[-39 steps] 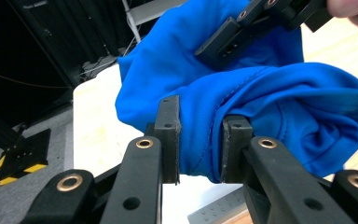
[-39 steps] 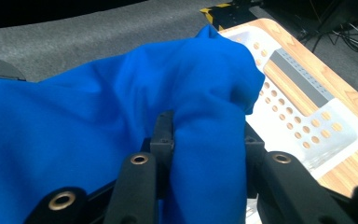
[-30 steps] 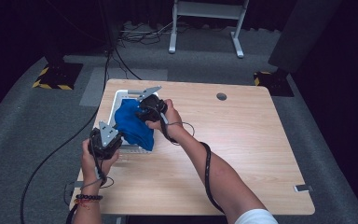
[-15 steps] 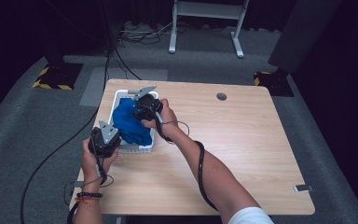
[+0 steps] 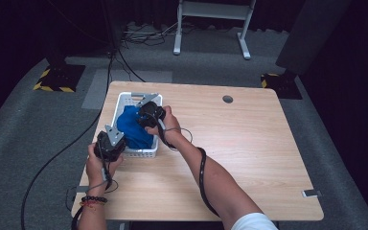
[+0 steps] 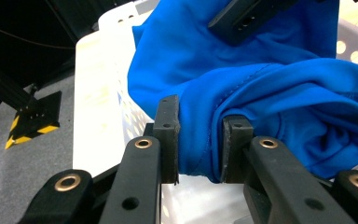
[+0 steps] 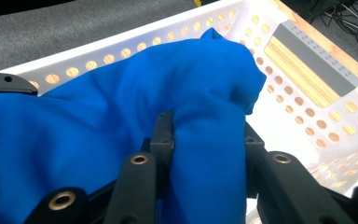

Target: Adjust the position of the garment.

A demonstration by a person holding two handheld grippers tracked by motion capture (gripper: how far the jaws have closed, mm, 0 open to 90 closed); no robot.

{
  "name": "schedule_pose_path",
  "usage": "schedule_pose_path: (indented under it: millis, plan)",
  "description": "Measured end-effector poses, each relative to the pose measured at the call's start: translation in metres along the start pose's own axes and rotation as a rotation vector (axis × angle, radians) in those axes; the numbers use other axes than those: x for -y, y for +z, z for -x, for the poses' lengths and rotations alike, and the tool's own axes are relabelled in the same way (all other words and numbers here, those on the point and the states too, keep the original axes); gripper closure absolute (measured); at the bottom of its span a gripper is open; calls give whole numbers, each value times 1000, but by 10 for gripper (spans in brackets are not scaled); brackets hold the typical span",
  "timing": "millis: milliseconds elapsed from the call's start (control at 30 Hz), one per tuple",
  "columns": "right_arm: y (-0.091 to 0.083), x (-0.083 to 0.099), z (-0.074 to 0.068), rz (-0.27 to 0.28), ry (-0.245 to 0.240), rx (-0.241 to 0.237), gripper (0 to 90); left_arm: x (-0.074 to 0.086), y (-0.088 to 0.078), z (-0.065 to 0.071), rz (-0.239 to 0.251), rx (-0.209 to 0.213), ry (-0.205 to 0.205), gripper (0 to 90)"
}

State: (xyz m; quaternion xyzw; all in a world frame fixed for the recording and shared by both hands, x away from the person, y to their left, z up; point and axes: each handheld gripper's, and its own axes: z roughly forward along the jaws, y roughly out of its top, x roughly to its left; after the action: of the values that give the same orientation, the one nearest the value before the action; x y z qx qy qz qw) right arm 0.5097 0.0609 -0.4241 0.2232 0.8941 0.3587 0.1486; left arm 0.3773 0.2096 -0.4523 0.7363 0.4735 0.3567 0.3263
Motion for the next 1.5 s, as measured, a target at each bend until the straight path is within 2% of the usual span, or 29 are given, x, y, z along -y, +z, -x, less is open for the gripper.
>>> schedule_pose_path:
  millis: [633, 933, 1500]
  plan:
    - [19, 12, -4, -27, -3, -13, 685, 6, 9, 0, -48, 9, -7, 710]
    - [25, 15, -4, -41, -3, 1, 682, 7, 12, 2, -68, 1, 7, 689]
    - [29, 15, -6, -73, -23, 27, 661, 8, 12, 1, -66, 11, -8, 662]
